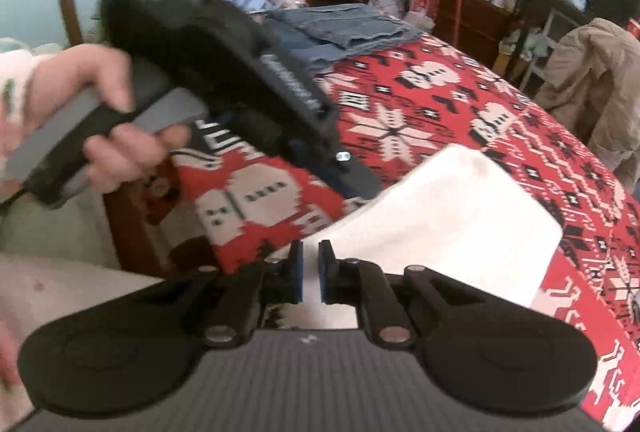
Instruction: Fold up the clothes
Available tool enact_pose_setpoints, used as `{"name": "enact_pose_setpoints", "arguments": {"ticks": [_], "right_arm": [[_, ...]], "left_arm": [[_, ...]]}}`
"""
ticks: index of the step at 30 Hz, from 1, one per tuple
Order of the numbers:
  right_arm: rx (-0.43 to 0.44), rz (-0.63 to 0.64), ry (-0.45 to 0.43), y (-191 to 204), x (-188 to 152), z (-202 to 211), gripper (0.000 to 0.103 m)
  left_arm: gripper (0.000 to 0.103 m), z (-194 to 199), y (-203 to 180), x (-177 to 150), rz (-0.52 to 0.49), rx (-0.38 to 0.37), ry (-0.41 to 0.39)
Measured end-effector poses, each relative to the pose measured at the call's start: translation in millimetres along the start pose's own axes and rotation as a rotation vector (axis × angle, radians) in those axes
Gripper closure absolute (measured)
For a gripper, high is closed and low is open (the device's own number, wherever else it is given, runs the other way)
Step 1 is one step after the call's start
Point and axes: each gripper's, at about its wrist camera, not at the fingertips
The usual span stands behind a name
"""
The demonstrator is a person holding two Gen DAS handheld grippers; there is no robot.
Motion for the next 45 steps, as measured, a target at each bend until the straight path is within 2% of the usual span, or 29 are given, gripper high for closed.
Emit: {"name": "enact_pose_setpoints", "arguments": {"ticks": [1,3,5,8,14,16,17,19,23,25,26,29,37,38,40,45], "right_arm": [[0.008,0.004,-0.004,2.5,-0.4,1.9,0.094],[-0.011,-0.009,-0.021,-1.3,1.6,3.4,0.094],[-0.042,-0.031,-0.036,-7.1,3.4,4.3,0.094],[-0.072,-0.047,-0.026,-12.8,1.9,-0.3,0.093],[-0.004,-0.034,-0.023,4.6,-10.3,5.9,0.093],[-0.015,-0.085,-0.042,0.0,-12.5,13.4,0.093],[-0.025,-0.120,-0.053,-4.3,-13.6,17.5,0.091],[-0.061,-0.213,-0.076,-18.4,-16.9,26.0,0.080],[-0.141,-0.442,-0.112,-55.6,-33.3,39.0,0.062],[-0.154,-0.563,-0.124,-74.9,-44.8,41.9,0.047],[-0.161,-0.608,-0.127,-83.9,-50.4,42.1,0.046],[-0.178,-0.725,-0.141,-108.7,-66.7,39.2,0.047],[-0.079,-0.930,-0.194,-137.4,-83.1,21.2,0.050],[-0.079,-0.938,-0.194,-137.9,-82.2,20.5,0.051],[-0.073,-0.955,-0.185,-142.6,-82.1,15.2,0.059],[-0.044,-0.974,-0.161,-143.6,-81.5,5.8,0.062]], "left_arm": [[0.089,0.7,-1.4,-0.4,-0.005,-0.002,0.001],[0.077,1.4,-3.6,-1.6,-0.007,0.000,0.002],[0.071,1.6,-5.1,-4.3,-0.003,0.006,0.000],[0.072,0.9,-8.0,-9.2,-0.009,0.018,0.009],[0.072,1.5,-10.0,-14.9,-0.022,0.048,0.017],[0.066,0.9,-10.3,-12.8,-0.027,0.063,0.012],[0.063,0.4,-10.7,-10.8,-0.033,0.071,0.007],[0.059,-2.0,-11.4,-6.4,-0.040,0.082,0.001],[0.059,-12.1,-12.2,2.6,-0.057,0.093,0.006],[0.059,-17.2,-13.2,6.4,-0.076,0.110,0.006],[0.059,-19.8,-13.0,8.0,-0.082,0.116,0.008],[0.057,-26.3,-11.9,11.7,-0.086,0.120,0.016],[0.058,-33.4,-4.2,16.0,-0.066,0.057,0.012],[0.059,-34.4,-3.6,16.4,-0.061,0.049,0.015],[0.061,-36.1,-4.0,16.4,-0.049,0.042,0.022],[0.066,-37.5,-2.4,13.4,-0.004,0.031,0.017]]}}
Point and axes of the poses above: each gripper's, at about its wrist camera, not at the fingertips, and z roughly against the way its jaws point, y to its left, x to its top, and after that the axes turned 6 degrees about y, right-handed
